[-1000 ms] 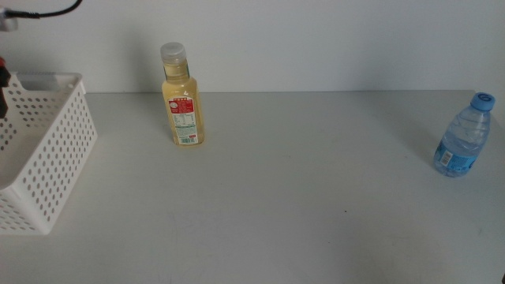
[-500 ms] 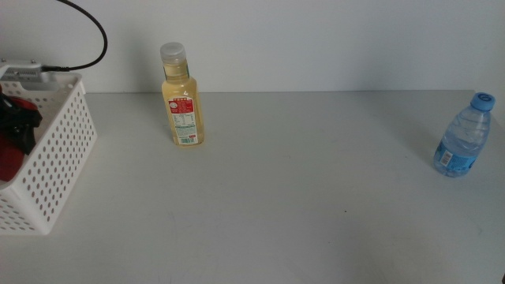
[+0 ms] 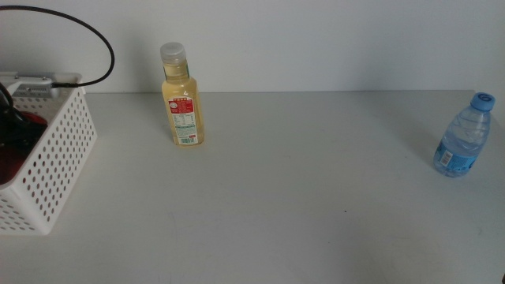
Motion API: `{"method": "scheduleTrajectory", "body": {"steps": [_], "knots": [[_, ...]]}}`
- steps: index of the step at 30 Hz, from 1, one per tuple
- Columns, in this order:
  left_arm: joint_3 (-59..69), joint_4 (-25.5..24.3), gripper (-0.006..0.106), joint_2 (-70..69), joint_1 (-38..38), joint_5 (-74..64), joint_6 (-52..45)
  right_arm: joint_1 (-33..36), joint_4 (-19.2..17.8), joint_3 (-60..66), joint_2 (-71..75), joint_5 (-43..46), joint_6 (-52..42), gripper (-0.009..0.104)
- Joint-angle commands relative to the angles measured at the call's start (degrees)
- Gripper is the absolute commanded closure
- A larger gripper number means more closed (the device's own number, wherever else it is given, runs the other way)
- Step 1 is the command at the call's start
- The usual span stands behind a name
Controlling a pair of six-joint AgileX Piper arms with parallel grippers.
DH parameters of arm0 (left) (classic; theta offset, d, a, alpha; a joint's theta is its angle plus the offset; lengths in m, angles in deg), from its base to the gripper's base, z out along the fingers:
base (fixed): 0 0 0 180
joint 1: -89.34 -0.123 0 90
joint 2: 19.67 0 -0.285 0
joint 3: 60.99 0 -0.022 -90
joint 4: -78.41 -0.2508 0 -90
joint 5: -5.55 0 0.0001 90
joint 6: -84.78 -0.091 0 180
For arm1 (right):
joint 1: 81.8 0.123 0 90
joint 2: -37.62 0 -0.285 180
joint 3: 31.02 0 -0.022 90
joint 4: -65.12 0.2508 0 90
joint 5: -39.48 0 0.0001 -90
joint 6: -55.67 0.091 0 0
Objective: Use arms to grab the bottles and put them into the dustbin to the left of the table.
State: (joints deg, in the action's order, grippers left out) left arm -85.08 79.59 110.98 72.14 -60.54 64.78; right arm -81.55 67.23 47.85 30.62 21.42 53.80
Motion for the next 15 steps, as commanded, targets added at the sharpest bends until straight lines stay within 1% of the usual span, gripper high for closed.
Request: {"method": "scheduleTrajectory", "body": {"steps": [1,8,9,15], "knots": [[-2.24,0.45,0.050,-3.88,0.04,0.67,0.12,-0.40,-0.49,-0.58,1.19,4.02,-0.27,0.026],[-2.24,0.21,0.009,-3.88,0.04,0.67,0.18,-0.40,-0.49,-0.58,1.19,4.02,-0.27,0.026],[-2.24,0.21,0.007,-3.93,0.04,0.43,0.18,-0.40,-0.49,-0.58,1.19,4.02,-0.27,0.026],[-2.30,0.12,0.007,-5.32,0.04,-3.29,0.19,-0.40,-0.49,-0.58,1.19,4.02,-0.27,0.026]]}}
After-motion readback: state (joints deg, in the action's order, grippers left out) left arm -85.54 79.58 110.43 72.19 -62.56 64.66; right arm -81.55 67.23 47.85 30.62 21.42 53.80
